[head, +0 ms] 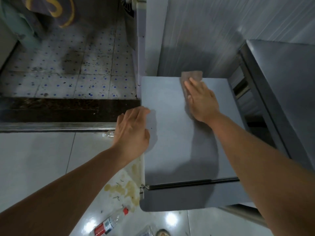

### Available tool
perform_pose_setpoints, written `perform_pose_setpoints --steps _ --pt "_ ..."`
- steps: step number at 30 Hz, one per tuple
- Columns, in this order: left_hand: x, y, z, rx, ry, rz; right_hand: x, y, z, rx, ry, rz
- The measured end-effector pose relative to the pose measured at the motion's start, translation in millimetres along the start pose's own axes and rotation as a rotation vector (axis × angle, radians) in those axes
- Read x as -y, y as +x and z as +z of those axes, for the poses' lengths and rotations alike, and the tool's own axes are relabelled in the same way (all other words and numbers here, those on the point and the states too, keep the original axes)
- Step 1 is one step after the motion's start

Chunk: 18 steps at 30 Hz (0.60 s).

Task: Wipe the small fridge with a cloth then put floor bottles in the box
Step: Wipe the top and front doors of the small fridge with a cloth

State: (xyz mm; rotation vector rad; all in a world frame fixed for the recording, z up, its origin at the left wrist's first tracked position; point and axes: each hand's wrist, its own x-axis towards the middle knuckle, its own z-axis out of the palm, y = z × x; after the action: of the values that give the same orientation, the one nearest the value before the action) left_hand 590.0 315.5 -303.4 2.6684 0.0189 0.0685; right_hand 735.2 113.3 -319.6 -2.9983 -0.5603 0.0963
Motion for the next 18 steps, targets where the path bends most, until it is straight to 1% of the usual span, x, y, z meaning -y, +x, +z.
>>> perform_pose_setpoints --steps 2,3,6,8,10,13,14,16,18 --pt "-9 4 7 0.005 0.028 0.027 3 -7 2 -0.011 0.025 0.049" --pt "-14 5 10 0.012 0.039 0.026 8 -20 5 -0.016 0.035 0.027" --pt "-28 8 18 0.06 0.085 0.011 20 -91 6 -0.026 0.046 -0.152" --pt "-33 9 22 0.083 0.106 -0.018 12 -126 7 0.018 0.043 -0.191" --pt "-35 11 24 0.091 0.119 -0.045 -12 -120 4 0.059 0.013 -0.135" --pt "-36 13 25 0.1 0.146 -0.068 -55 -74 1 0.055 -0.015 0.087" --pt "-37 14 26 0.093 0.146 -0.069 -66 -60 0 0.067 -0.01 0.131" --pt "-40 14 27 0.075 0.146 -0.075 -73 -48 0 0.079 0.018 0.157" --pt "-44 14 27 0.067 0.163 -0.082 -66 -62 2 0.058 0.054 0.182"
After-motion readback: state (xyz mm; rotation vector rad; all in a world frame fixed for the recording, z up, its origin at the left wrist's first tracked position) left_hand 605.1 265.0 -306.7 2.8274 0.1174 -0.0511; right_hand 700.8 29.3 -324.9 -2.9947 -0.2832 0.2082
